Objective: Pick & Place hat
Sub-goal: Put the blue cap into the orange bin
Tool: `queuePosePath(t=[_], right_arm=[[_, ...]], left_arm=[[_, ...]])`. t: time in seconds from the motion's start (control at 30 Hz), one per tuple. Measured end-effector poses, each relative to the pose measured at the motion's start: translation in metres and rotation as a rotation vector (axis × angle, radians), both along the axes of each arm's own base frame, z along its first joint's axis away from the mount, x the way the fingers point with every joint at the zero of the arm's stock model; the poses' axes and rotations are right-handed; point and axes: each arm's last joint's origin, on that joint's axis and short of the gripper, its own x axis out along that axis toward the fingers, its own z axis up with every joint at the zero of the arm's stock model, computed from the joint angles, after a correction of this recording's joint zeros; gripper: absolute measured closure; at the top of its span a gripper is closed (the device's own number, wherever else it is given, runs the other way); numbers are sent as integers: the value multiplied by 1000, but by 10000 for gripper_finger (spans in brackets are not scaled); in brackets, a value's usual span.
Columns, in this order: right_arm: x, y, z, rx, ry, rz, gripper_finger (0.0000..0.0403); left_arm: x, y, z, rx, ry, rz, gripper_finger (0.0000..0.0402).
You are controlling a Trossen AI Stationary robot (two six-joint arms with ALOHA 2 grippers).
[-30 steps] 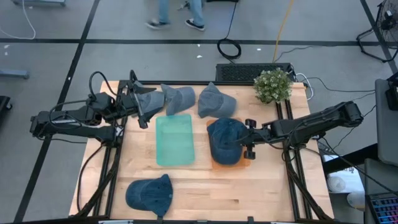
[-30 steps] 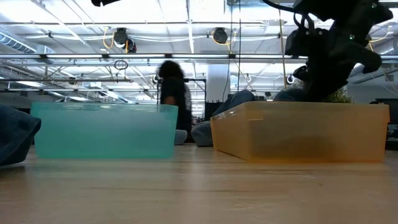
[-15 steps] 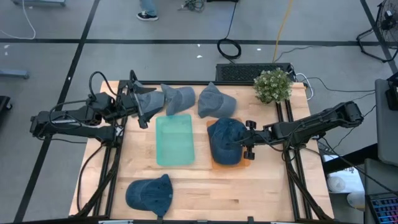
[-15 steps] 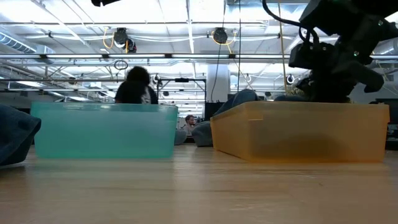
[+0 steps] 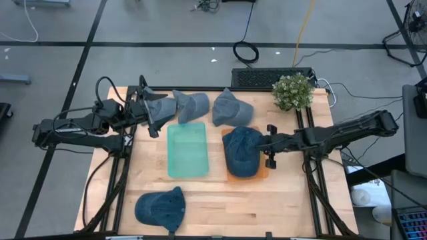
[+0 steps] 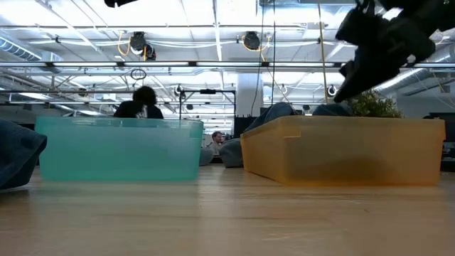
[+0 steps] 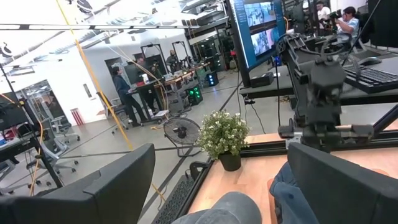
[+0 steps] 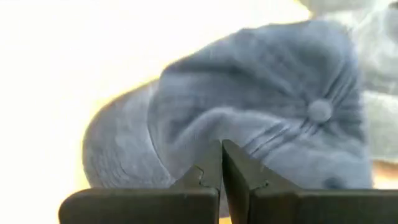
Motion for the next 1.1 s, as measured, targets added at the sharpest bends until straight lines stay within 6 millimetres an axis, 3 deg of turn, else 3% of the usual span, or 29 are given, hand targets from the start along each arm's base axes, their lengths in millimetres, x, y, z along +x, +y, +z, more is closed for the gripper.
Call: queuePosePath(t=[0.17, 0.33, 0.47, 0.63, 0.73, 0.87, 1.1], right_arm=[[-9, 0, 21, 62, -157, 46, 403], [-8, 10, 32, 103, -414, 226, 403], [-8, 18, 29, 103, -580, 358, 403], [-13, 24, 14, 129, -683, 391, 403], [-18, 26, 2, 160, -713, 400, 403], [-22, 27, -3, 159, -777, 414, 403], [-23, 27, -3, 156, -785, 415, 403]], left_arm=[[0, 0, 0, 0, 0, 0, 25], [0, 0, 0, 0, 0, 0, 25], [0, 0, 0, 0, 0, 0, 25], [-1, 0, 6, -53, -80, -14, 25], [-1, -1, 8, -184, -150, -73, 25], [0, -5, 6, -516, -192, -249, 25], [3, -7, 5, -562, -171, -337, 25]])
